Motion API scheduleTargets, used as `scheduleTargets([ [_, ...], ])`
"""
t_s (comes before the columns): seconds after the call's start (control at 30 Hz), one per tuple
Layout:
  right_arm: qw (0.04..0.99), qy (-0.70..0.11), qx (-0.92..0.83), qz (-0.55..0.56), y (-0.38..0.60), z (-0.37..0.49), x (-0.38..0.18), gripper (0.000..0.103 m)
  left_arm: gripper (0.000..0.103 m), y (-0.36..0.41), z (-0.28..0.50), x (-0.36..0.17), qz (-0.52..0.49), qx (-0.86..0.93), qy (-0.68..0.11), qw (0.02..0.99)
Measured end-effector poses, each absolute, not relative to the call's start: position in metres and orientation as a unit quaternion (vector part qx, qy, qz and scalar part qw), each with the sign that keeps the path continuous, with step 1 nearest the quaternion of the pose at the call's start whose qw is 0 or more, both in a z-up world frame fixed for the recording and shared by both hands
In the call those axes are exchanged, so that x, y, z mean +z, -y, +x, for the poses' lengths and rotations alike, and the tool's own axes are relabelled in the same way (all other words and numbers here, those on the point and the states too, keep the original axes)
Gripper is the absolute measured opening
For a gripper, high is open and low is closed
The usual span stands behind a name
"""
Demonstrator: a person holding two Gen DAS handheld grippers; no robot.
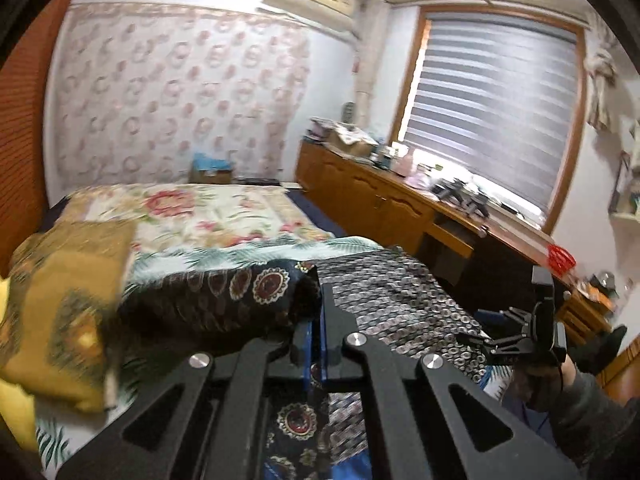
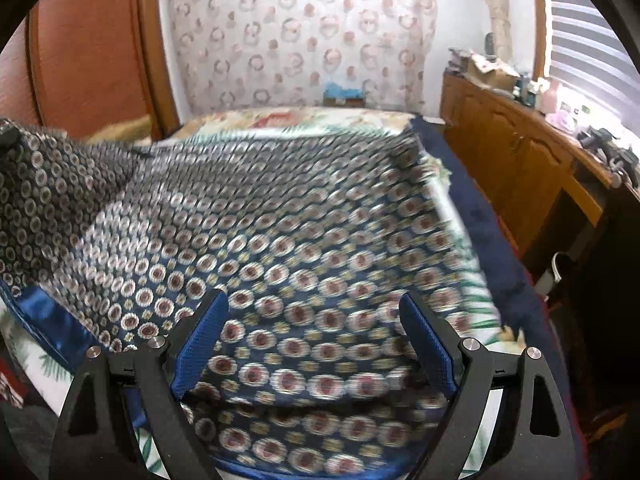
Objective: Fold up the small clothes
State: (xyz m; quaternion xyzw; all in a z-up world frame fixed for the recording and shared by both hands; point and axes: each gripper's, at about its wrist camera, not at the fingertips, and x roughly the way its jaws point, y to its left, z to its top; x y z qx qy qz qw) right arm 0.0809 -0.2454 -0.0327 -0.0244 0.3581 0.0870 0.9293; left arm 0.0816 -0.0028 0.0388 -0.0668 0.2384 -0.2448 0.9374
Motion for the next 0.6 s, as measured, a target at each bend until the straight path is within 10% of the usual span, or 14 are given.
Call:
scheduleTargets([
  [0.6,0.939,-0.339,0.059,-0.005,0.293,0.068,-0.013,0.089,0.004,0.125,0.11,0.064,0.02,-0.312,-0.275,0.909],
])
